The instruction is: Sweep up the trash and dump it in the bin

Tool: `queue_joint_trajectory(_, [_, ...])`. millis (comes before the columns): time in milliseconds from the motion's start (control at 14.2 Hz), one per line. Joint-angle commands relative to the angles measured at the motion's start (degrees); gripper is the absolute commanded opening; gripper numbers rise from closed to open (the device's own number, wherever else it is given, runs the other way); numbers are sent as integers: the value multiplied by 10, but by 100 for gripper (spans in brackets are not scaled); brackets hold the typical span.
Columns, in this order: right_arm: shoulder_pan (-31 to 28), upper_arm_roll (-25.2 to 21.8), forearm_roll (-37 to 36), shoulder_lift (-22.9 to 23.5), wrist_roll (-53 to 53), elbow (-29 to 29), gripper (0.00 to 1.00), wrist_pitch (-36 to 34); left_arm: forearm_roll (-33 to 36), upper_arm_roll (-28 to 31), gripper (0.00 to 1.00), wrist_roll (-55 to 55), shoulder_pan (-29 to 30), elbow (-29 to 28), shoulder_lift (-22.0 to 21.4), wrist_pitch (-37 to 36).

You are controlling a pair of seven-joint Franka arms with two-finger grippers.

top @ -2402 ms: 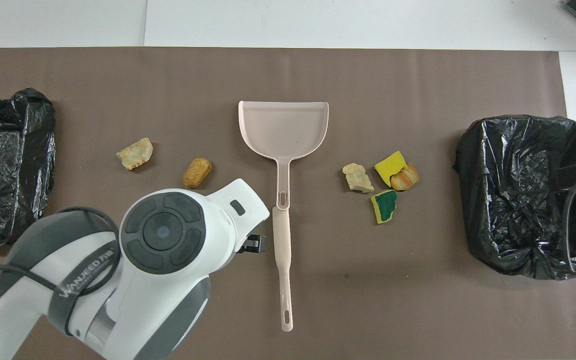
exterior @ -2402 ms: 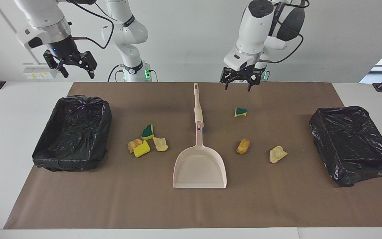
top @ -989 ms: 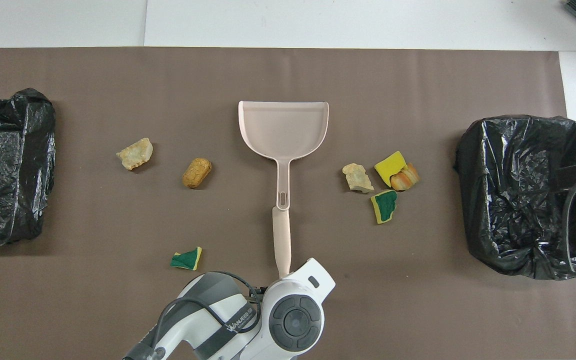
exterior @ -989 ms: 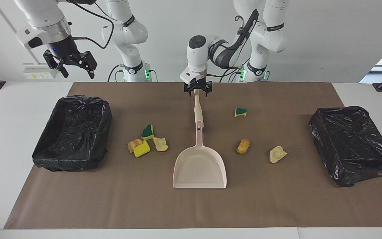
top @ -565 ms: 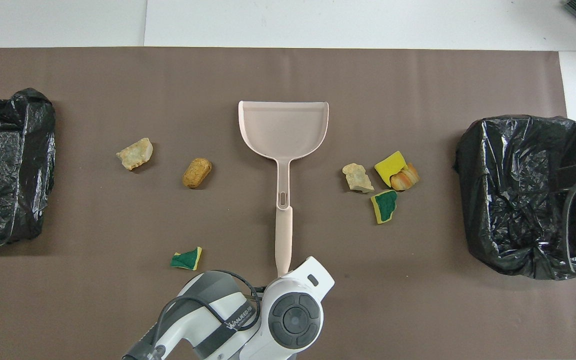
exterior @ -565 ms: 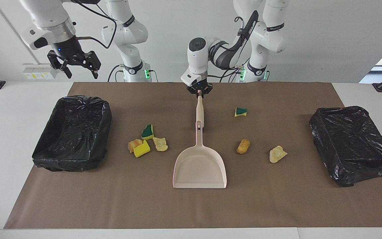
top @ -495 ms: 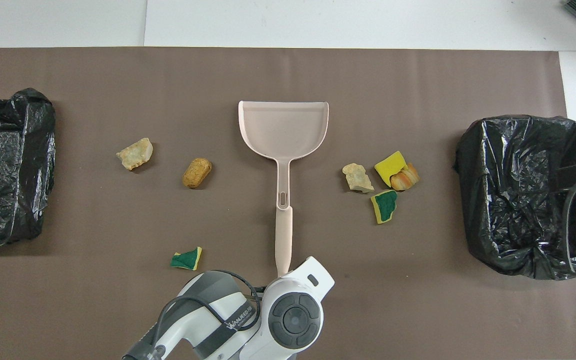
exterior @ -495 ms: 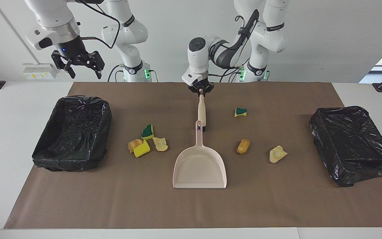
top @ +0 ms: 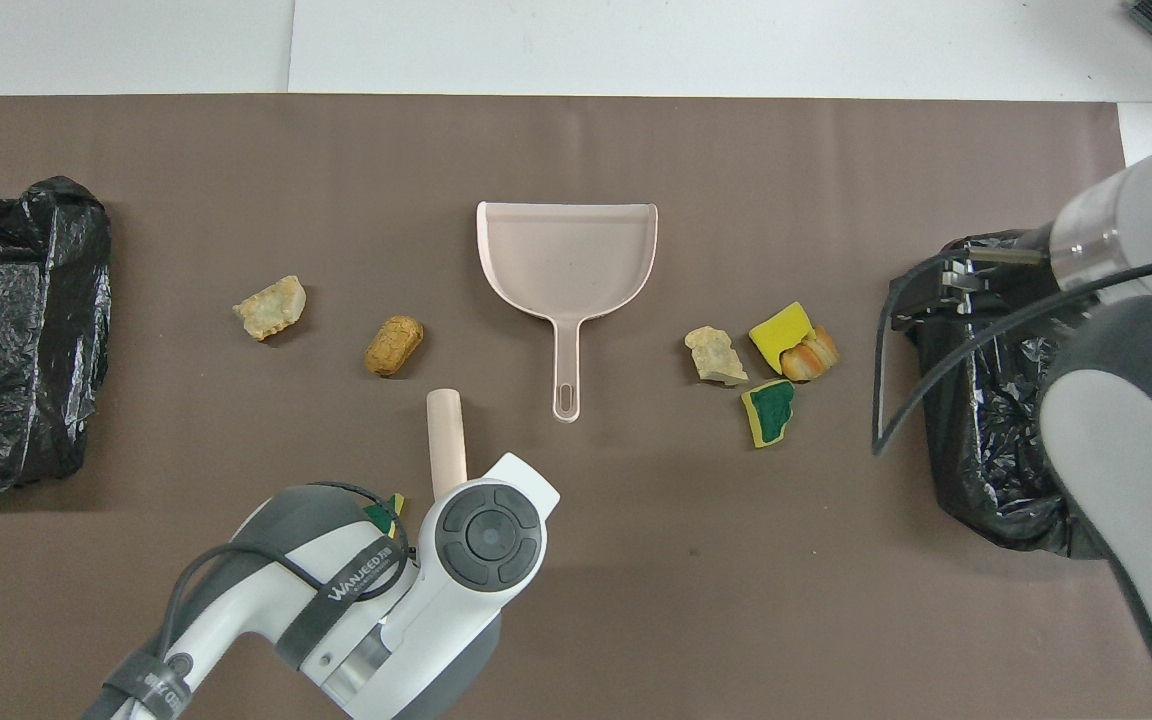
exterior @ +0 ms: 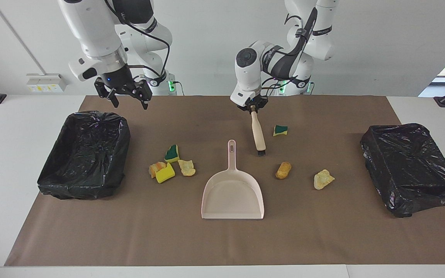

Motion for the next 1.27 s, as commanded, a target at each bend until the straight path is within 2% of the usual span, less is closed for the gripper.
queue_joint_trajectory(0, [49,2,11,86,81,35,100,62,16,-5,0,8,62,27,-1,1])
queue_joint_trajectory(212, [82,14,42,136,119,35,100,124,16,-5,0,18,116,38,9,18])
queue_joint_trajectory(424, [111,17,82,159,172,33,100,160,12,-5,0,48,162,66,12,21])
queue_joint_trajectory(565, [134,17,104,179,207,32,100,196,2,-6,0,48,188,101,37,31])
queue_joint_trajectory(848, [191,19,95,223,193,28,100,234,-125,-7,0,107,241,117,73,154])
queue_joint_trajectory(1060, [192,19,102,212,74,-23,100,243,-220,-10,0,151,253,123,107,207])
queue_joint_trajectory(1201, [198,19,102,213,58,-36,100,257,-306,-12,0,204,268,124,121,227])
